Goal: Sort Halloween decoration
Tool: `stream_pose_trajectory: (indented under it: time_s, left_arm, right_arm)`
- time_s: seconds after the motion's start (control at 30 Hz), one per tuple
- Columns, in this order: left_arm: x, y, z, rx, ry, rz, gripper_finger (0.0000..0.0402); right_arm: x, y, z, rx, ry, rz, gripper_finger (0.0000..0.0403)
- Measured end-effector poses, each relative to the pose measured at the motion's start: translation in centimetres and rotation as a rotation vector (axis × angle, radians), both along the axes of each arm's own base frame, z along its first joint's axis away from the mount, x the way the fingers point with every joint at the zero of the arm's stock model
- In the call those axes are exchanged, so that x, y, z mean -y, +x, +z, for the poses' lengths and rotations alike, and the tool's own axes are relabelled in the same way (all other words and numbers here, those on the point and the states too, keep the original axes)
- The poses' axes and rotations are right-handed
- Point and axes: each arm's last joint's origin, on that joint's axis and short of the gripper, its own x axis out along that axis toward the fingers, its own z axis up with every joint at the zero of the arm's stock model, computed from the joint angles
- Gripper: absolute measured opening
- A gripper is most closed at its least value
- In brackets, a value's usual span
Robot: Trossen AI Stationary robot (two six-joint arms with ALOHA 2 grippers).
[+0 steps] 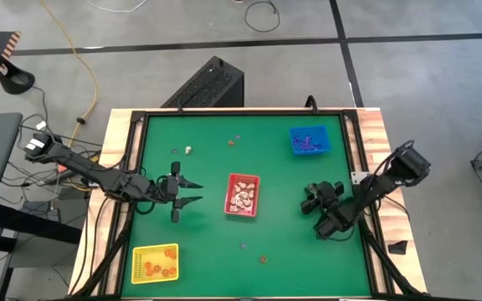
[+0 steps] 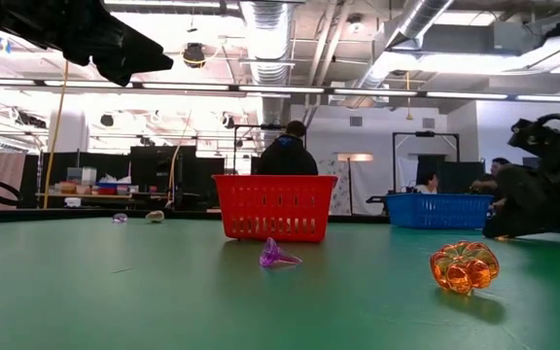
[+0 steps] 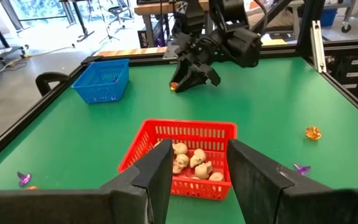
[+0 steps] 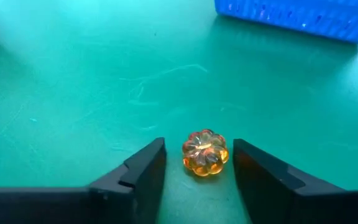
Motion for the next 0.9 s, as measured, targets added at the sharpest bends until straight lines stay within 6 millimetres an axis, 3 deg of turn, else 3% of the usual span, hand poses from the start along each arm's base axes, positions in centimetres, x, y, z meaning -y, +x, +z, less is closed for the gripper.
stream_pose_trajectory:
  time_s: [0.23,0.43,0.6,0.77,0.9]
  left_arm:
    - [0.0,0.0,0.0,0.0,-0.007,0.001,0.0141]
    - [0.0,0.0,0.0,0.0,-0.005,0.002,0.0141]
    - [0.0,0.0,0.0,-0.003,-0.002,0.007,0.0141]
    - [0.0,0.0,0.0,-0.003,-0.001,0.008,0.0141]
    - [0.0,0.0,0.0,-0.003,-0.001,0.008,0.0141]
  right_arm:
    - [-1.3,0.3,0.4,0.006,0.005,0.004,0.012]
    - [-3.0,2.5,3.5,-0.034,0.045,0.124,0.0121]
    - [-4.6,6.1,7.8,-0.01,-0.013,0.306,0.014]
    - [-6.7,11.0,12.6,0.093,-0.122,0.554,0.0121]
    - [-7.9,15.2,14.9,0.222,-0.206,0.794,0.0117]
